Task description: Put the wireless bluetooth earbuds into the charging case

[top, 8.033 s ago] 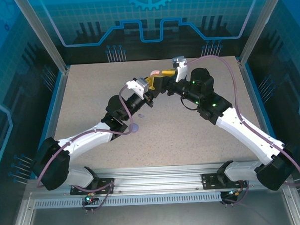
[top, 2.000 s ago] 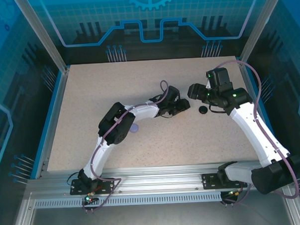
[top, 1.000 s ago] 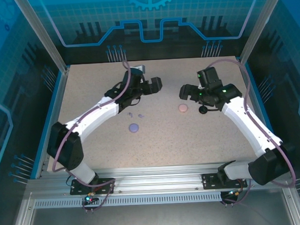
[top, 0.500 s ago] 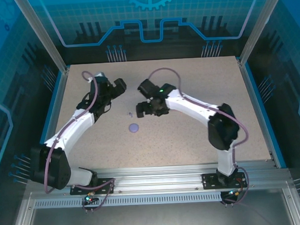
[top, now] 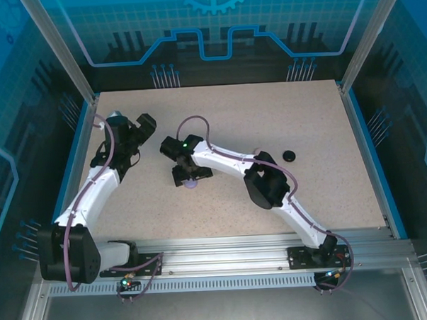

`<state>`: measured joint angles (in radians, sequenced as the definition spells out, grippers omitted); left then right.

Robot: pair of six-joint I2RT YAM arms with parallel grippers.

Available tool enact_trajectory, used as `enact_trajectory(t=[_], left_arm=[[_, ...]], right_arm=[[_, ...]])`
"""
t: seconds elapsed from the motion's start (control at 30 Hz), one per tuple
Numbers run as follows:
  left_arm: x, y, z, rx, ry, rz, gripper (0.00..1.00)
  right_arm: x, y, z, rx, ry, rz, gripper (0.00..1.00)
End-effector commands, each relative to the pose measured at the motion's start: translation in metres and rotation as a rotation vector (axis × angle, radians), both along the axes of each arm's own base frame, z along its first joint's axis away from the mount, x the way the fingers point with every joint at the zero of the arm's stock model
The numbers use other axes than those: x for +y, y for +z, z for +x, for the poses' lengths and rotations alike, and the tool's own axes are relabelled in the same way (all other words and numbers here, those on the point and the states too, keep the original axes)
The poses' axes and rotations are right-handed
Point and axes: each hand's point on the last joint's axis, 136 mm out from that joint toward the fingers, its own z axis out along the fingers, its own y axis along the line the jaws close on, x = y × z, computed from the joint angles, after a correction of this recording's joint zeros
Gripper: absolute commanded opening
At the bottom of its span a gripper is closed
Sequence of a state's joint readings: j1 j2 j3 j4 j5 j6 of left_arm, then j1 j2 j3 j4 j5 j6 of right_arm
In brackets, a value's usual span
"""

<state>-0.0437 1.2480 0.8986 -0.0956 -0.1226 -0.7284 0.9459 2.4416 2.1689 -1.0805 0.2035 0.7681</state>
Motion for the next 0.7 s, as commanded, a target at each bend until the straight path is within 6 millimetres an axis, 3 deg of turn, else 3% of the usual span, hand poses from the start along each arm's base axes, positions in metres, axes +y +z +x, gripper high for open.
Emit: enact_trajectory(t=[0.0, 0.3, 0.67], left_arm=[[-0.001, 0.005, -0.003, -0.027, -0.012, -0.031, 0.99], [-0.003, 0.002, -0.004, -0.021, -0.021, -0.04, 0.99], [-0.004, -0.002, -0.003, -0.009, -0.023, -0.046, 0.99]], right_arm=[[-0.004, -0.008, -0.004, 0.003, -0.017, -0.062, 0.84], [0.004, -0.022, -0.004, 0.022, -0.032, -0.049, 0.72], [0.006, -0.03, -0.015, 0.052, -0.062, -0.058, 0.67]])
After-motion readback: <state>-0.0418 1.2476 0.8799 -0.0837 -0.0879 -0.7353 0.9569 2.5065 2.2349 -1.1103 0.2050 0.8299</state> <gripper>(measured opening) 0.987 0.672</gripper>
